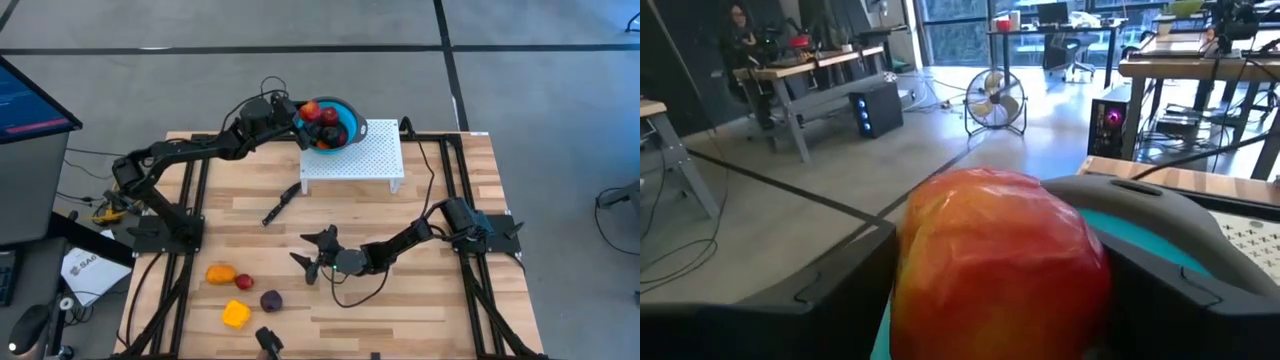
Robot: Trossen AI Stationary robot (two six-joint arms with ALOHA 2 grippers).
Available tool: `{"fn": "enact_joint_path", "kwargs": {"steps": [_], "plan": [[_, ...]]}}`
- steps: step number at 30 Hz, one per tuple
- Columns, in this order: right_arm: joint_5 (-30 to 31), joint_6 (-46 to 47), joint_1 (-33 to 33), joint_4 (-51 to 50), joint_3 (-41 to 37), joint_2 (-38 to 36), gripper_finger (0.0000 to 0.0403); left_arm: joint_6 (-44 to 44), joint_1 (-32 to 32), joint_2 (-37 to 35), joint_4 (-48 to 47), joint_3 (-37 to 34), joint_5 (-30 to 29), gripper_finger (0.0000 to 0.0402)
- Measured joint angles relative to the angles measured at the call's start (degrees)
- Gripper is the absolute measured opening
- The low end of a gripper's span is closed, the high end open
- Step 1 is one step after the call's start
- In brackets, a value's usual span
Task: Pick & Place Fruit
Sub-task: Put the red apple into the blue strainer bowl on the shelf, then put the yellow mango into the blue strainer bowl on the shelf
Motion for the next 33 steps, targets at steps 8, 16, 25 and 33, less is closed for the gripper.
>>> {"fn": "enact_joint_path", "kwargs": {"steps": [8, 16, 25, 33], "plan": [[0.0, 0.0, 0.2, 0.0, 0.0, 0.0, 0.0312, 0.1, 0.0, 0.0, -1.1, 0.0, -1.0, 0.0336], [0.0, 0.1, 0.2, 0.0, 0.0, 0.0, 0.0312, 1.8, 0.0, -0.1, -1.0, 0.0, -1.0, 0.0329], [-1.9, 0.7, 0.2, 0.1, 0.0, 0.0, 0.0312, 9.0, -3.0, -10.8, -8.7, -0.1, -1.2, 0.0318], [-2.9, 0.6, -1.5, -0.2, 0.0, 0.0, 0.0312, 13.7, -13.2, -28.0, -24.2, -7.3, -1.1, 0.0303]]}}
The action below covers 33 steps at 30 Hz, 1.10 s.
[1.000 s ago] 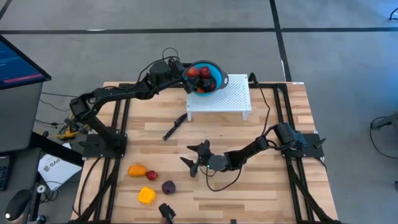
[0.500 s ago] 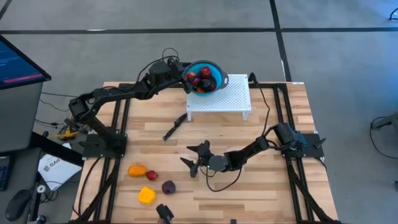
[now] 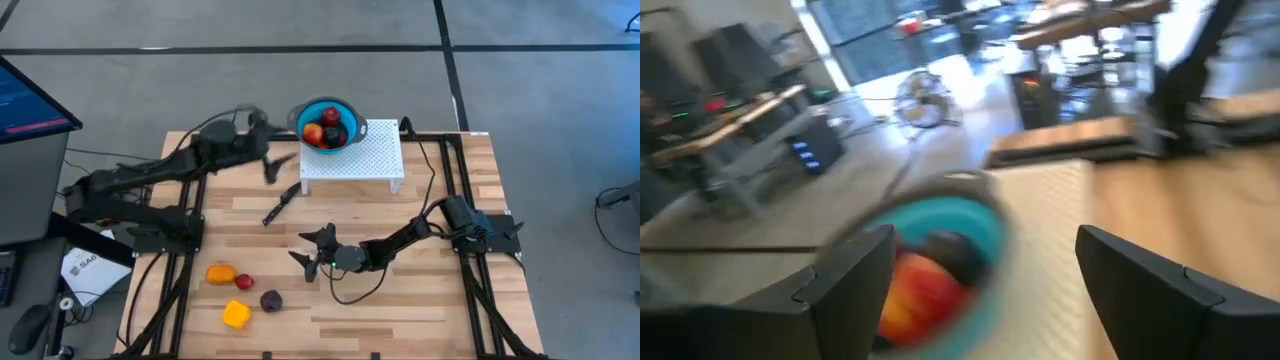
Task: Pick & Place Fruit
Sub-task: Put the yellow mango into the blue strainer bowl on the shelf
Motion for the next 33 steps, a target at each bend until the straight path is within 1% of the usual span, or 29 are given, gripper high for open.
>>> {"fn": "enact_joint_path", "kwargs": {"steps": [5, 7, 9, 13, 15, 17, 20, 21, 24, 26, 33], "plan": [[-0.2, 0.0, -1.3, -0.1, 0.0, 0.0, 0.0312, 0.0, -8.9, -9.4, -3.9, -8.5, -0.1, 0.0299], [-0.7, 0.0, -1.6, 0.0, 0.0, 0.0, 0.0312, -0.9, -13.0, -12.4, -6.1, -11.4, -1.6, 0.0299], [-1.2, 0.0, -1.6, 0.0, 0.0, 0.0, 0.0312, -3.5, -17.5, -14.5, -10.3, -13.5, -6.3, 0.0299], [-1.3, -0.5, -1.7, -0.7, 0.0, 0.1, 0.0312, -11.8, -26.4, -15.8, -23.8, -14.2, -17.7, 0.0299], [-1.3, -0.6, -2.0, -1.3, 0.0, 0.2, 0.0312, -18.2, -29.8, -15.7, -30.0, -14.2, -19.6, 0.0299], [-1.3, -0.7, -2.4, -1.6, 0.0, 0.2, 0.0312, -24.9, -32.4, -15.6, -35.4, -14.1, -18.6, 0.0299], [-1.3, -0.7, -3.0, -1.7, 0.0, 0.2, 0.0312, -32.8, -35.0, -15.2, -44.5, -14.1, -13.2, 0.0299], [-1.3, -0.7, -3.3, -1.7, 0.0, 0.2, 0.0312, -34.4, -35.9, -14.9, -45.8, -14.2, -11.1, 0.0299], [-1.3, -0.7, -3.8, -1.8, 0.0, 0.2, 0.0312, -35.3, -38.8, -14.9, -44.7, -14.2, -5.8, 0.0299], [-1.3, -0.8, -4.2, -2.4, 0.0, 0.2, 0.0312, -36.7, -40.8, -14.4, -45.0, -14.1, -3.8, 0.0299], [-1.3, -2.2, -4.6, -3.2, 0.0, 0.2, 0.0312, -51.1, -45.4, -10.5, -56.8, -14.3, 3.1, 0.0299]]}}
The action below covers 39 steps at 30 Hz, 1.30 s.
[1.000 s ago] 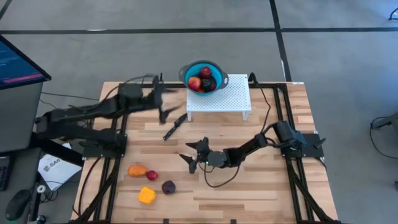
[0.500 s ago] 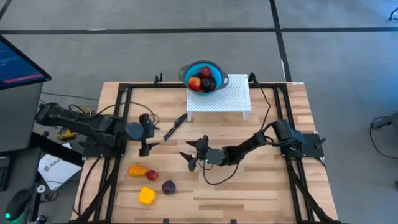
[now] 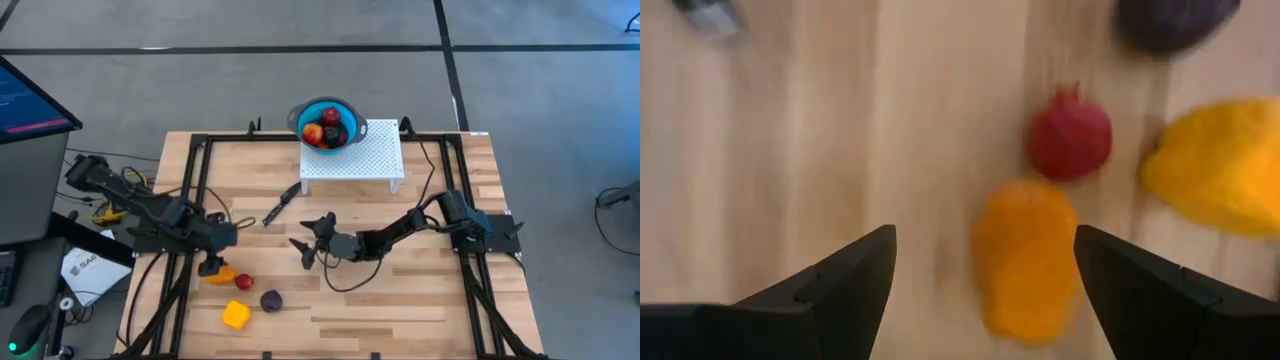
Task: Pick & Place Fruit
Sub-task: Put the yellow mango into the blue strainer bowl on the shelf
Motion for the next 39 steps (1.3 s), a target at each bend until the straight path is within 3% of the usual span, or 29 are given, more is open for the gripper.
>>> {"fn": "enact_joint_path", "kwargs": {"steps": [7, 13, 20, 32, 39], "plan": [[0.0, 0.0, -0.2, -0.4, 0.0, 0.0, 0.0312, -10.4, -4.5, 7.0, 0.7, 0.1, 3.5, 0.0299], [0.0, 0.0, -0.1, -0.9, 0.0, 0.0, 0.0312, -14.7, -8.6, 12.4, 3.5, 0.1, 3.0, 0.0299], [0.0, 0.0, 0.6, -1.1, 0.0, 0.0, 0.0312, -17.1, -11.1, 18.2, 6.7, 0.1, -0.1, 0.0299], [0.0, 0.0, 1.4, -1.1, 0.0, 0.0, 0.0312, -18.2, -11.2, 25.8, 8.3, 0.1, 0.0, 0.0293], [0.0, 0.0, 1.4, -1.1, 0.0, 0.0, 0.0312, -18.0, -11.2, 26.0, 8.6, 0.1, 1.2, 0.0249]]}}
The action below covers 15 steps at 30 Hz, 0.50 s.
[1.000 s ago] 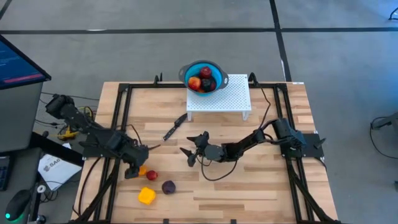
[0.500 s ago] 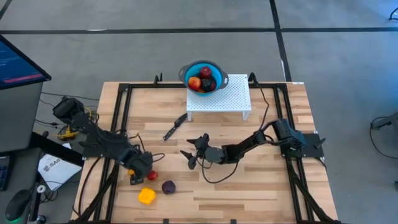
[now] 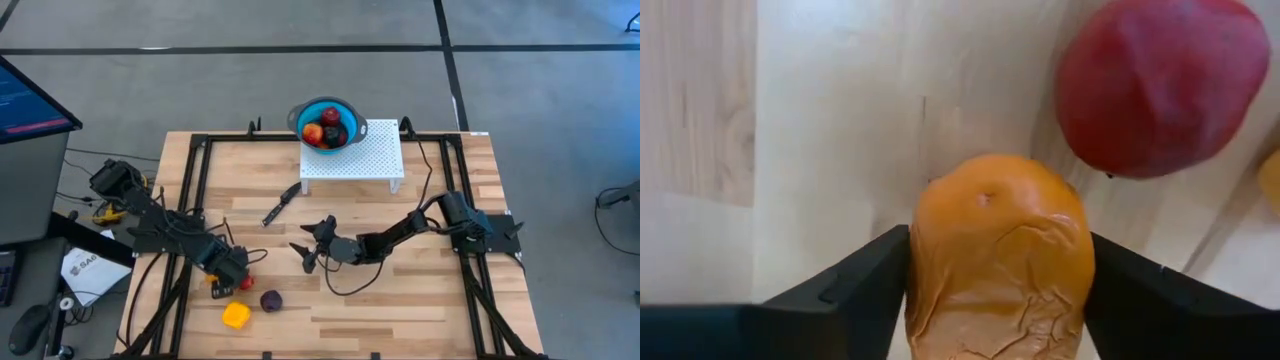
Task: Pick & Place Fruit
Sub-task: Put the yellow mango into the blue strainer bowl on the shelf
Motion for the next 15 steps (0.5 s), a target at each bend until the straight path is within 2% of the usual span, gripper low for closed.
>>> {"fn": "enact_joint_path", "kwargs": {"steps": [4, 8, 11, 15], "plan": [[0.0, 0.0, 0.0, 0.0, 0.0, 0.0, 0.0312, 1.6, 0.6, -0.9, -0.7, 0.0, 2.2, 0.0211], [0.3, -2.2, 0.7, -0.5, 0.0, 0.0, 0.0312, 3.3, 3.0, -5.0, -3.1, 0.2, 1.7, 0.0207], [2.0, -3.3, 1.9, -3.6, 0.0, -0.8, 0.0312, 3.6, 6.3, -10.2, -4.4, 0.2, -1.8, 0.0226], [5.3, -2.8, 3.3, -11.3, 0.0, -2.7, 0.0312, 8.8, 12.7, -18.1, -4.2, 1.3, -9.4, 0.0240]]}}
